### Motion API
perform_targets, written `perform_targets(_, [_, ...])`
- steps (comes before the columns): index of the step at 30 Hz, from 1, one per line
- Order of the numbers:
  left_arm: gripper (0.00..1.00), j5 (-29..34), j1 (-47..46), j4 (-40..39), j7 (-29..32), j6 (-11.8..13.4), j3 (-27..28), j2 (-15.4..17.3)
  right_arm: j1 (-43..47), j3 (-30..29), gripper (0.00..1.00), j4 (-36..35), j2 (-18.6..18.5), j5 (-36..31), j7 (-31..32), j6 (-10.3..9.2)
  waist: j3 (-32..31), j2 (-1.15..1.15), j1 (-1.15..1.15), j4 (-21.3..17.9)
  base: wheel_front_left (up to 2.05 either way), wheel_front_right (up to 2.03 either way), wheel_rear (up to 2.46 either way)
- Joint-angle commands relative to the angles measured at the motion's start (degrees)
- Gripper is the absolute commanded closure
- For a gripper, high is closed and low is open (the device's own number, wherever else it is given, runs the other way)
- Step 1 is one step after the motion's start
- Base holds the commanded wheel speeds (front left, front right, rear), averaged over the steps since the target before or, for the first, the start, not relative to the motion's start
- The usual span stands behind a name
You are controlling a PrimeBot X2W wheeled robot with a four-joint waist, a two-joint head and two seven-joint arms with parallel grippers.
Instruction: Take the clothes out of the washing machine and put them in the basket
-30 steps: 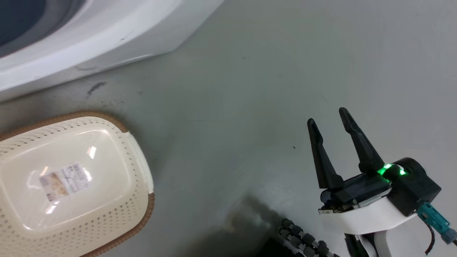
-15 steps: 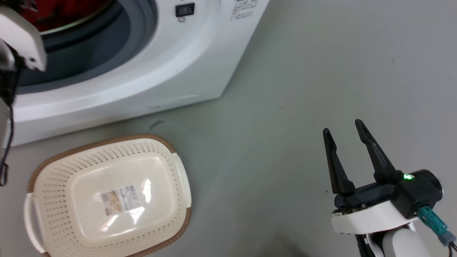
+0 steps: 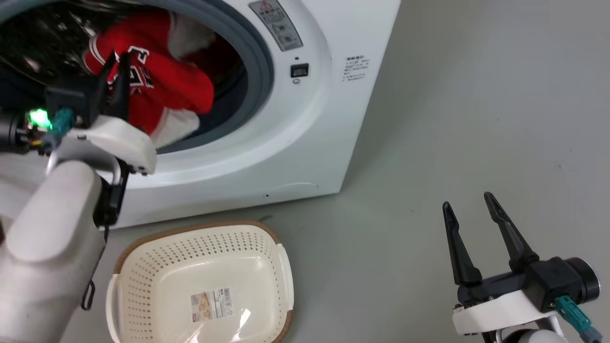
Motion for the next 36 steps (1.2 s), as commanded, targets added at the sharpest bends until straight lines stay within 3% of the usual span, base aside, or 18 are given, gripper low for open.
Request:
perform_targets(1, [1.00,1.0,2.6,-3.6,-0.1,1.1,1.9,-0.3,0.9,-0.4,0.00,0.2,0.0,-0.3,-0.1,-0.05,-2.8,0.00,0.02,2.0,0.00,0.00,0.00])
perform_targets(4, [1.00,3.3,8.7,-11.4,-0.1,2.5,5.3,-0.6,1.6,-1.1,0.00,0.5,0.0,-0.9,-0.1,-0.05,-4.4,0.00,0.02,3.0,0.00,0.00,0.00])
perform_targets(9, [1.00,6.7,16.3,-21.5,-0.2,2.4,8.8,-0.9,2.9,-1.7,0.00,0.9,0.0,-1.5,-0.1,-0.04,-7.1,0.00,0.02,4.8,0.00,0.00,0.00])
perform_targets(20, [1.00,6.1,30.2,-30.5,0.0,1.5,7.9,-2.4,4.4,-3.0,0.00,1.3,0.0,-1.7,-0.1,-0.04,-9.8,0.00,0.02,7.9,0.00,0.00,0.00])
perform_targets(27, [1.00,5.2,35.1,-25.3,0.4,0.2,5.1,-2.7,3.4,-2.5,0.00,1.4,0.0,-1.8,-0.1,-0.05,-7.0,0.00,0.02,8.4,0.00,0.00,0.00])
perform_targets(36, [1.00,4.0,31.9,-5.5,-0.1,-4.9,4.2,-5.7,0.4,-2.5,0.00,0.7,0.0,-2.8,-0.1,-0.05,0.4,0.00,0.02,6.5,0.00,0.00,0.00])
